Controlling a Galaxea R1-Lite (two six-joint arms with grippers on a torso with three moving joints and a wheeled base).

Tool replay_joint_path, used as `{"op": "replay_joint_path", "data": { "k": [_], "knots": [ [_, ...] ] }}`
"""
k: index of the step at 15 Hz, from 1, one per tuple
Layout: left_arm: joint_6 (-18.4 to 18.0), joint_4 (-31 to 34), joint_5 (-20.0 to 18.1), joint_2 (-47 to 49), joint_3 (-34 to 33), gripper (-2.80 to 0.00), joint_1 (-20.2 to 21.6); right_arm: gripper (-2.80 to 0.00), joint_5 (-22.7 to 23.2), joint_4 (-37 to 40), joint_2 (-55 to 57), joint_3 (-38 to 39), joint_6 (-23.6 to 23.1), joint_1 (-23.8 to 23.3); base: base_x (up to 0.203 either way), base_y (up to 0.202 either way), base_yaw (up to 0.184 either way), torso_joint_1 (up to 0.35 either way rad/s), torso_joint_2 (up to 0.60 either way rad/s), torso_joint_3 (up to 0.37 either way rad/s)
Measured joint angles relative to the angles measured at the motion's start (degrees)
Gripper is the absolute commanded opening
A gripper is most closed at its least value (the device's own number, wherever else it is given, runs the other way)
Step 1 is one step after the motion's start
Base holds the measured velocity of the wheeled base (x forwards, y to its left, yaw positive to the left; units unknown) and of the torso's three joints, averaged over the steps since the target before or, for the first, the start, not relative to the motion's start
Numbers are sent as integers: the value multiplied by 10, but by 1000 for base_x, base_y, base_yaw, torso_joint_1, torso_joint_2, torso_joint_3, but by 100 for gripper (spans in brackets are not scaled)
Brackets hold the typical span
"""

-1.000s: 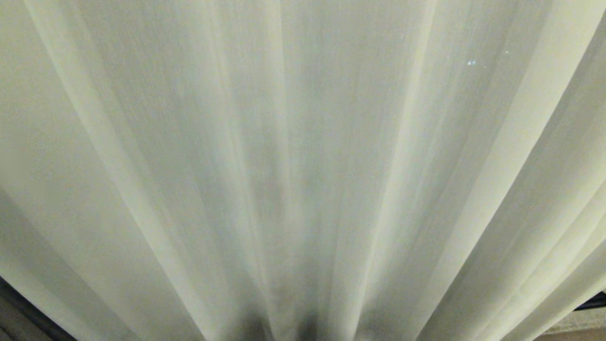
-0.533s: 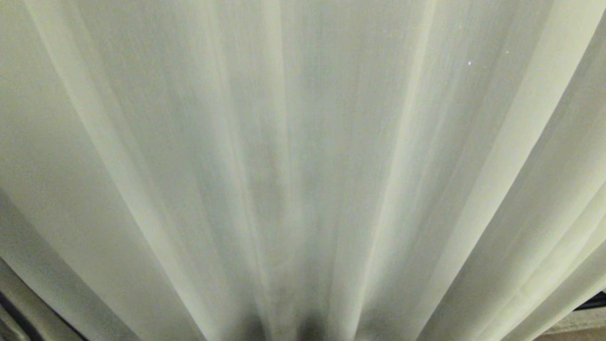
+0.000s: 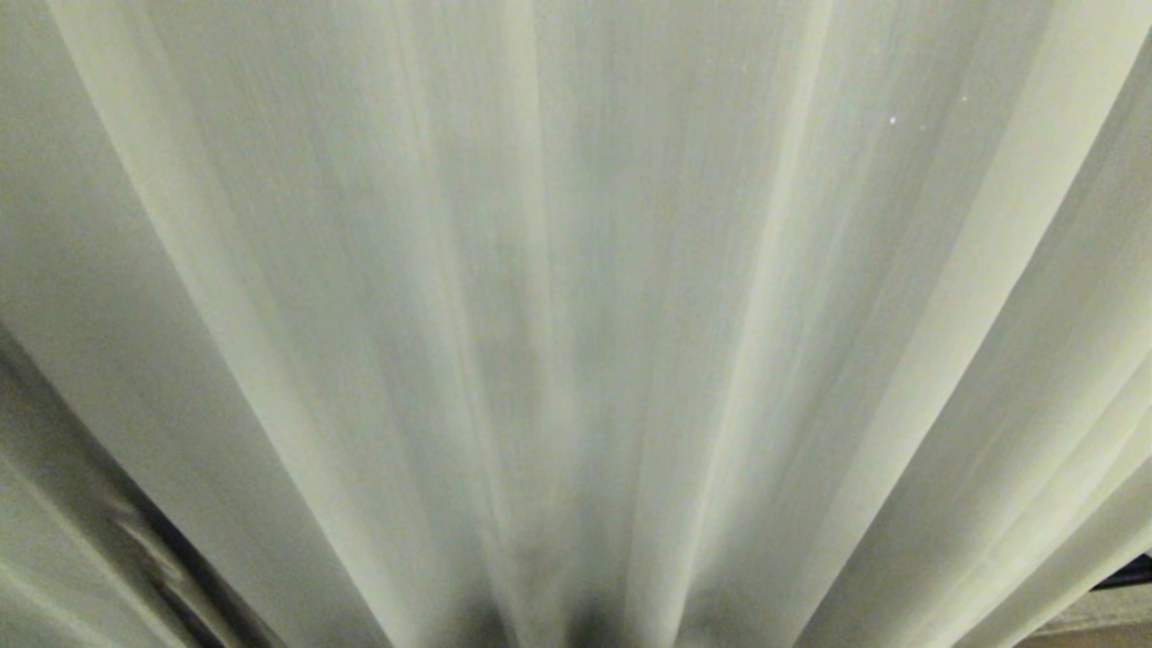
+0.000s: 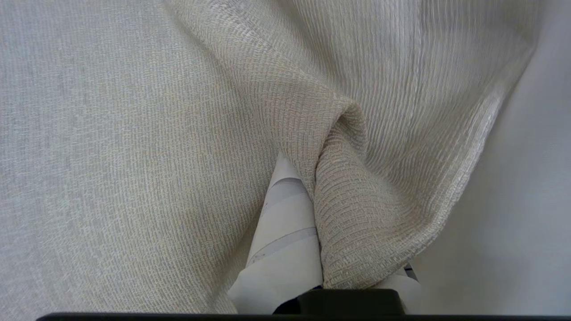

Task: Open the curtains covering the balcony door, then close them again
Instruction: Close the outer curtains on both sides

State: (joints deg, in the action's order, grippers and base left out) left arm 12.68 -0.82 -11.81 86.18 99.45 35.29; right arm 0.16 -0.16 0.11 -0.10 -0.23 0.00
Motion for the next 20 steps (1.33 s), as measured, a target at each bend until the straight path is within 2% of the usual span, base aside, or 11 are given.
{"op": "replay_joint_path", "data": {
  "k": [10,20],
  "knots": [
    [10,98,6,-109,-1,-280,-231,-280,0,0,0,0,0,0,0,0,0,0,0,0],
    [6,131,7,-133,-1,-280,-386,-280,0,0,0,0,0,0,0,0,0,0,0,0]
  ]
}}
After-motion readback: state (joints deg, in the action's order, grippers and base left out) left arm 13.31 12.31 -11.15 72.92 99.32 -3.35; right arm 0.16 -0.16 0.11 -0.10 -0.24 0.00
